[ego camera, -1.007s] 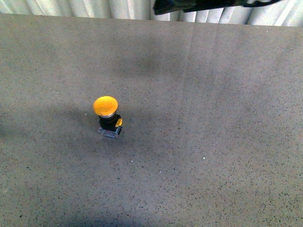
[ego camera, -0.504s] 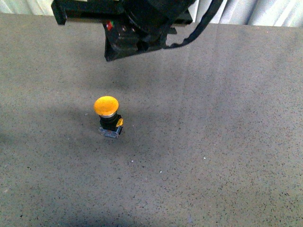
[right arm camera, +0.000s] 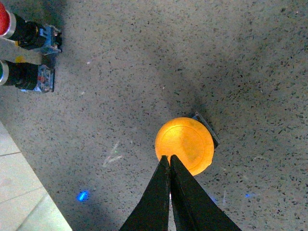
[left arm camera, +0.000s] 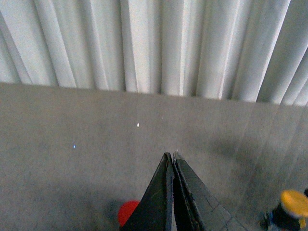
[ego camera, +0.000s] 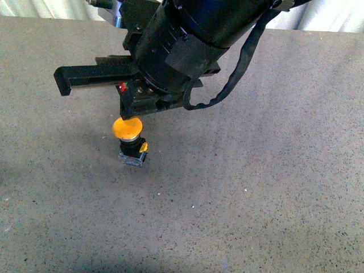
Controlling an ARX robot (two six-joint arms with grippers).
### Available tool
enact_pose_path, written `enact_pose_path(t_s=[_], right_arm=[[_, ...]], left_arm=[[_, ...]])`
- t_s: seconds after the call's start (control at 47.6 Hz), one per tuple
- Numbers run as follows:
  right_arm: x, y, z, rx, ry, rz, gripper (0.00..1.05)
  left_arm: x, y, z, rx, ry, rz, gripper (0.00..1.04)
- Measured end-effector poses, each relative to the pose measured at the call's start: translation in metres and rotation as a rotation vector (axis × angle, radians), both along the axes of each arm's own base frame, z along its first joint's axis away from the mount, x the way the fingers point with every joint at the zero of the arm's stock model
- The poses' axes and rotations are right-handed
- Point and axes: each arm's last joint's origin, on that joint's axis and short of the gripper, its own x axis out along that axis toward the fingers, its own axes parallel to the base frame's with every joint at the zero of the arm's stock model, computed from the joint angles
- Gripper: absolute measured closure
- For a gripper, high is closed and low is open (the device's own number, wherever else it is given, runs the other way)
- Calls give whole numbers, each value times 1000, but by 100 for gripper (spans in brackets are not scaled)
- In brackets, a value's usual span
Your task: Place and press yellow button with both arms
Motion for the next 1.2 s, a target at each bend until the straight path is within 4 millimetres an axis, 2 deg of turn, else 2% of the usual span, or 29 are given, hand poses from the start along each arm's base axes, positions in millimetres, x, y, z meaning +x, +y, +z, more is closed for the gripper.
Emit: enact_pose_path(t_s=[0.126, 0.966, 1.196], right_arm=[[0, 1, -8, -21, 16, -4, 103], [14, 0, -27, -31, 82, -56, 103], [18, -5, -23, 64, 49, -90, 103]], left_arm=[[-8, 0, -3, 0, 10, -1, 103], [-8, 0, -3, 0, 12, 0, 103], [-8, 0, -3, 0, 12, 0, 103]])
